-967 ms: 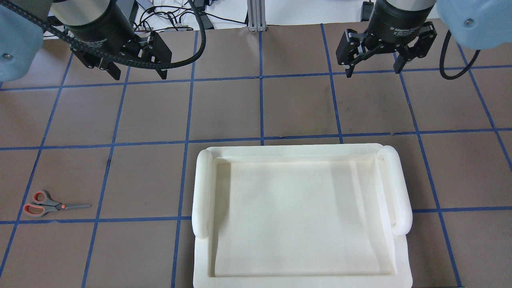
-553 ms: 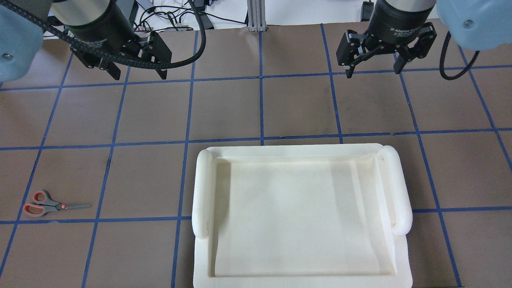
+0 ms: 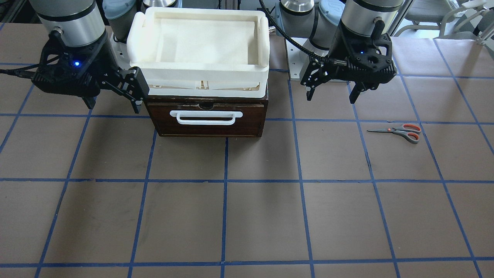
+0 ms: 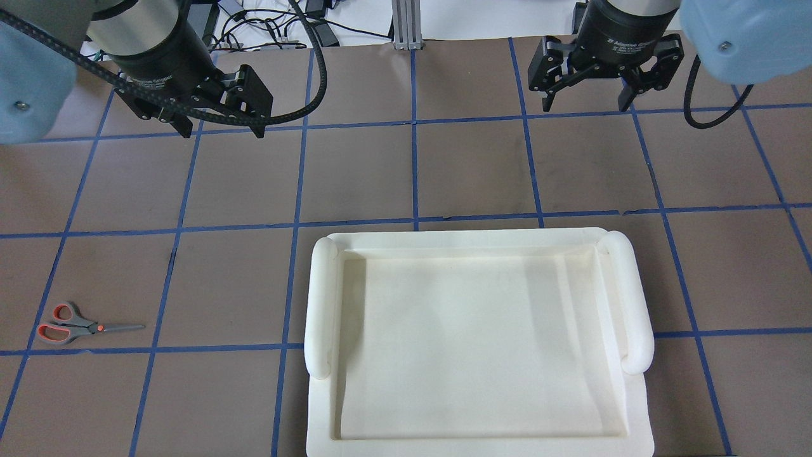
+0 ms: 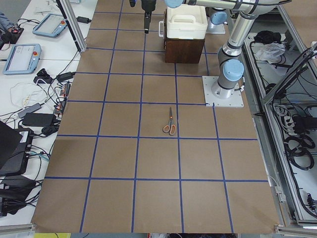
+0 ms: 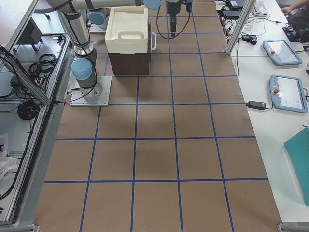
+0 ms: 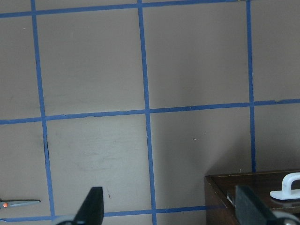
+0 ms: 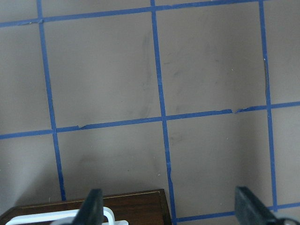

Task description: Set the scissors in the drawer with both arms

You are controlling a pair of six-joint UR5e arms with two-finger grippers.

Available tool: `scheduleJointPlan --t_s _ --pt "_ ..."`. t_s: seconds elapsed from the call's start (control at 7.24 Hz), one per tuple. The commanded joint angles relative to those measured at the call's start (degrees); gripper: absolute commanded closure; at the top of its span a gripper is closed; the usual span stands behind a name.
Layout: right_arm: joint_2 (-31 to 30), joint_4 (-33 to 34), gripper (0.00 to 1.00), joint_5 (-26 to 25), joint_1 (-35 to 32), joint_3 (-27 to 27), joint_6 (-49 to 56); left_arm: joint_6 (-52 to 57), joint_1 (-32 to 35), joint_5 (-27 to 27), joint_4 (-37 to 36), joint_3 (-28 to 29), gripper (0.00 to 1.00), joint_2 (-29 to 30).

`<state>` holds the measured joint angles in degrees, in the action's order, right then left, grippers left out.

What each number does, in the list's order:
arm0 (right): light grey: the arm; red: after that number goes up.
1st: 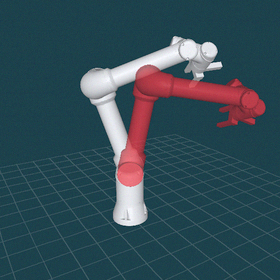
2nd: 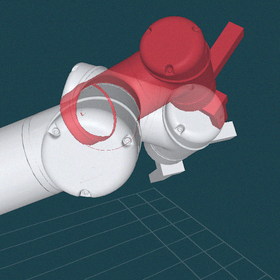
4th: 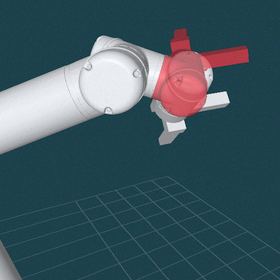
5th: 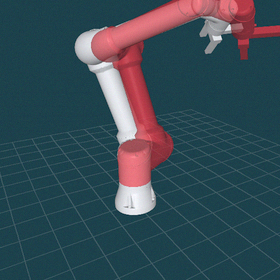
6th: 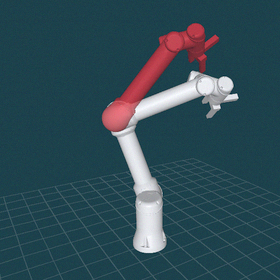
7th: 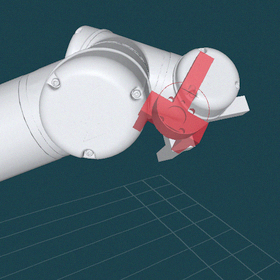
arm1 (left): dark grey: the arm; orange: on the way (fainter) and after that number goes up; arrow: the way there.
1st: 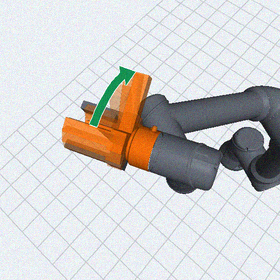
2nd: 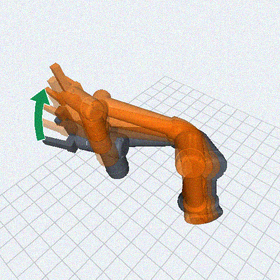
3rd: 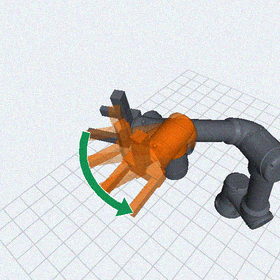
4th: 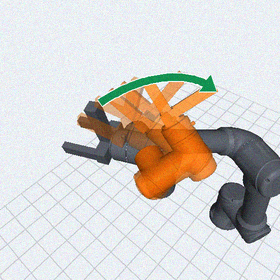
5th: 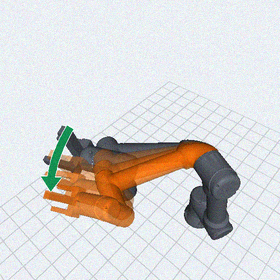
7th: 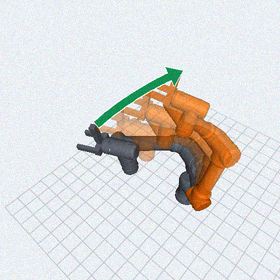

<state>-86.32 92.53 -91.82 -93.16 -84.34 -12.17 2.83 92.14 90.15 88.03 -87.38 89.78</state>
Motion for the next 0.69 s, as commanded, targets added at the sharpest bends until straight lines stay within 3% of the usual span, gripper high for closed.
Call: scheduleJointPlan --t_s 0.0,0.28,0.55 --pt "2.11 -0.16 0.00 0.50 -0.53 -0.12 -16.48 9.61 -1.43 0.20 -0.22 -4.61 0.00 -1.00" --pt "5.45 1.76 0.00 -0.02 -4.46 -0.12 -32.66 21.09 -7.38 0.11 -2.42 -14.09 0.00 -1.18" --pt "8.61 2.21 0.00 -0.03 -9.31 -0.12 -46.74 49.48 -19.83 0.28 -3.65 -19.74 0.00 0.13"
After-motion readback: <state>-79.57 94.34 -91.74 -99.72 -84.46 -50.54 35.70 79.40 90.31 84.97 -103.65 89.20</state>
